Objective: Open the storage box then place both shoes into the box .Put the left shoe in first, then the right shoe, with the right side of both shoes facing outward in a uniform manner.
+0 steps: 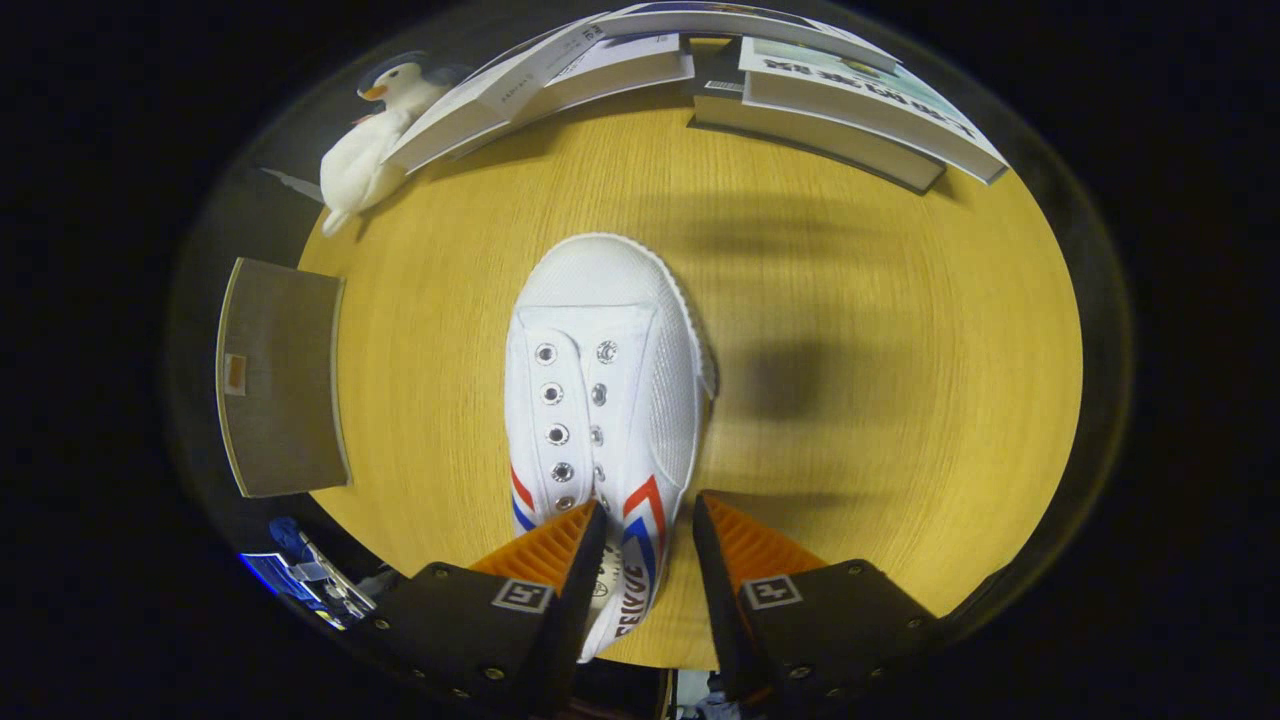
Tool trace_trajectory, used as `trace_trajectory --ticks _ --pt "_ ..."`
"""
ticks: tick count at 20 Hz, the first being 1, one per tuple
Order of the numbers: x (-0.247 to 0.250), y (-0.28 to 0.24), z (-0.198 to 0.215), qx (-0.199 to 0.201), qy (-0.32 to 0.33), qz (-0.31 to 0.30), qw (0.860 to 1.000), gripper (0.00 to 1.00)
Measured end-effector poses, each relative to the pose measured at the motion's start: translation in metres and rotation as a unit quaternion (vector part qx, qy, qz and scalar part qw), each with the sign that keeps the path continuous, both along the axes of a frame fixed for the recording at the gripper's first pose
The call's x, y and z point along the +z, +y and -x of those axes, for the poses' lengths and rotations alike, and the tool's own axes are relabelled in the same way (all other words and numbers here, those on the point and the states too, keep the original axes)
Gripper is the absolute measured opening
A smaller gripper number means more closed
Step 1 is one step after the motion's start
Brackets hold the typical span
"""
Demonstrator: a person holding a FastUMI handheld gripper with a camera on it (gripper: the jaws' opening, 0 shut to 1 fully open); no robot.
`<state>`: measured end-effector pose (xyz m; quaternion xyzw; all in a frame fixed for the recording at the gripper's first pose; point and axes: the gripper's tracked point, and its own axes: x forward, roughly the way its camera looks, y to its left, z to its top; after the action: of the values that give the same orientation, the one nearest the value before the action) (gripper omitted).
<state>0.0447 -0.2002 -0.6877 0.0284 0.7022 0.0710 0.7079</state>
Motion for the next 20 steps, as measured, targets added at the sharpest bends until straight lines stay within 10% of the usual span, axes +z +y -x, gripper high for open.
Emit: trace_trajectory --ticks 4,6,20 --pt "0.008 -0.007 -0.002 -0.027 -0.007 -0.002 1.0 0.09" --pt "0.017 -0.004 0.001 -0.045 -0.004 -0.009 0.999 0.02" --pt "0.117 0.068 0.003 0.01 -0.024 -0.02 0.999 0.02"
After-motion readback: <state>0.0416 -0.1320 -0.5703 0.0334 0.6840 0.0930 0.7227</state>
